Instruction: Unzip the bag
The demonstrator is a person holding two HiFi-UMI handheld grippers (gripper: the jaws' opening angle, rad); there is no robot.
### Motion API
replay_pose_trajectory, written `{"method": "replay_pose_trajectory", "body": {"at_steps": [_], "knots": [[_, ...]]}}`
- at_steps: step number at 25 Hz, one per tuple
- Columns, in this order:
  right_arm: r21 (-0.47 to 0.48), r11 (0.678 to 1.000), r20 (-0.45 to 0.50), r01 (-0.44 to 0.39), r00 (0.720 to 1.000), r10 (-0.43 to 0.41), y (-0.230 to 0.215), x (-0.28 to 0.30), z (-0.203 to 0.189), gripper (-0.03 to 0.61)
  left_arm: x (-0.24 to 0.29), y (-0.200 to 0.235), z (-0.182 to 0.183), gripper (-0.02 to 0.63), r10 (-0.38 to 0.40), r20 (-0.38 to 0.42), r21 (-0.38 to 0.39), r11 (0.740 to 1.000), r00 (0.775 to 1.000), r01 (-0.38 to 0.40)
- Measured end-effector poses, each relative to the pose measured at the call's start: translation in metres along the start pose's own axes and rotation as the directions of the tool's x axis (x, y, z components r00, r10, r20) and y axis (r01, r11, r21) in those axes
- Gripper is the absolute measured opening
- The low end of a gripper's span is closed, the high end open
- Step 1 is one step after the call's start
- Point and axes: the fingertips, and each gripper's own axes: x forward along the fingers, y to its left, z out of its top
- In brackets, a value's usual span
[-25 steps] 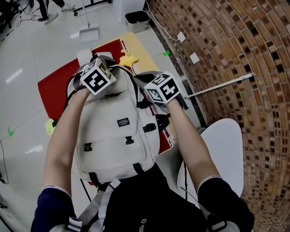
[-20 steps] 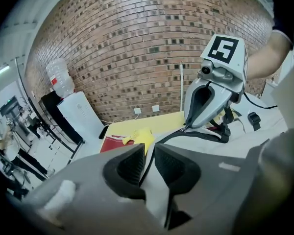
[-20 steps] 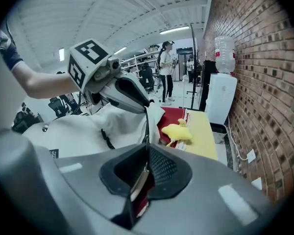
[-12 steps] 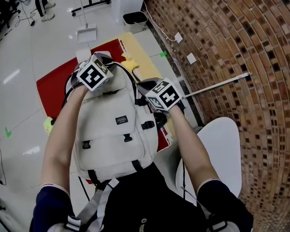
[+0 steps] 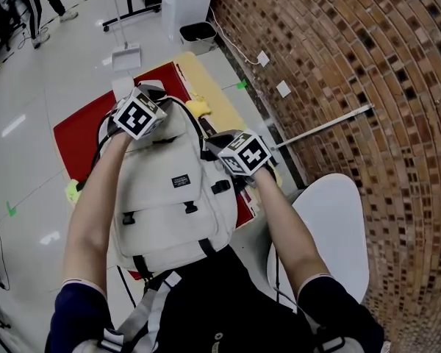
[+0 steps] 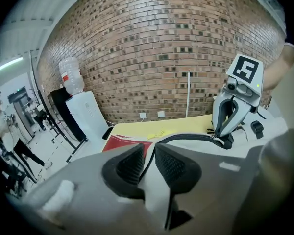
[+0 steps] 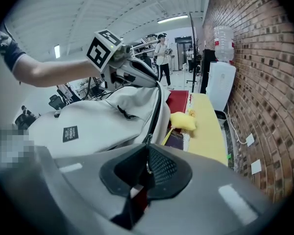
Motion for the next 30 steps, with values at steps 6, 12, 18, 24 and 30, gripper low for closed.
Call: {"method": "replay_pose_trajectory", "body": {"at_steps": [6,12,18,24,30], "knots": [[0.05,0.997,0.074,0.052,0.996,-0.055,-0.009,-0.005,0.013,0.109,-0.013,-0.002,0.007,0.158,0.077,0.086,-0.022,0.997,0.993,-0.075],[0.095,0.993,0.305,0.072,0.947,-0.098,-0.003,-0.048,0.07,0.083,-0.076,-0.002,0.013,0.155,0.153,0.186,-0.22,0.969,0.971,-0.11],[0.076,0.997,0.573,0.02,0.818,-0.06,0.039,-0.095,0.143,0.005,-0.142,-0.032,0.016,0.002,0.205,0.337,-0.36,0.93,0.919,-0.075],[-0.005,1.0,0.646,-0.003,0.764,0.006,0.085,-0.11,0.173,0.005,-0.184,-0.058,0.004,0.002,0.257,0.389,-0.447,0.892,0.885,-0.062],[-0.043,0.999,0.661,-0.012,0.75,0.038,0.116,-0.105,0.175,0.005,-0.215,-0.078,0.008,0.002,0.313,0.419,-0.468,0.879,0.852,-0.093]]}}
